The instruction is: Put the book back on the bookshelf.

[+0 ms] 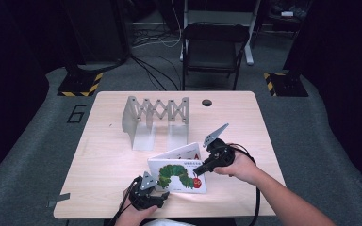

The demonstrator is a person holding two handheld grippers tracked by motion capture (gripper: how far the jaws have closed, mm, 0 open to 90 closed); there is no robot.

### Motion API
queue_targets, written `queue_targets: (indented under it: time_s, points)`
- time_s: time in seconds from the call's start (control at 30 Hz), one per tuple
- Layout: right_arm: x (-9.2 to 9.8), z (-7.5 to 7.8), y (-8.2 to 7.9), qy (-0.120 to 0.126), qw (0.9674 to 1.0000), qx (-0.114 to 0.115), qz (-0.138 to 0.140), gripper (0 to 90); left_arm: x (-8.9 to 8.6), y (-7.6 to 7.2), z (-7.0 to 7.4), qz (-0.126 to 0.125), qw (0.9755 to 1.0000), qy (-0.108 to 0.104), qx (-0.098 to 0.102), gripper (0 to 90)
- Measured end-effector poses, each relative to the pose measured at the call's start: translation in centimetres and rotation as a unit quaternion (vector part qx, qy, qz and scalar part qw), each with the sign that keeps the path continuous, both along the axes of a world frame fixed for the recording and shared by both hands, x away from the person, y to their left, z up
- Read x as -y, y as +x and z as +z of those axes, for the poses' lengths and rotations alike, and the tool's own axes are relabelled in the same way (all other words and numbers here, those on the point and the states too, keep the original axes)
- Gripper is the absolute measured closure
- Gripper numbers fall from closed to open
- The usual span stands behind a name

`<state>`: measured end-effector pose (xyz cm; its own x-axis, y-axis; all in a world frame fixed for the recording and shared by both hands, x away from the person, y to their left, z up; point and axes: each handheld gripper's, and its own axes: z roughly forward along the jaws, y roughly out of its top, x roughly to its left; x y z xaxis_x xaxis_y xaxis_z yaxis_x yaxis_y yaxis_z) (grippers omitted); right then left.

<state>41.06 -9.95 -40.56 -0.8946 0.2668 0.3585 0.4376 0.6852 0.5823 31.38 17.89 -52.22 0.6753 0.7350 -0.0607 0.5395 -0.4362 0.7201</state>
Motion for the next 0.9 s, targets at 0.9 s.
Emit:
queue_targets:
  time_s: [0.9]
  points:
    - [0.4, -1.1, -0.2, -0.028, 0.9969, 0.054, 0.051, 84.3, -1.4, 0.9, 0.4, -0.005, 0.9995, -0.022, -0.022, 39.7]
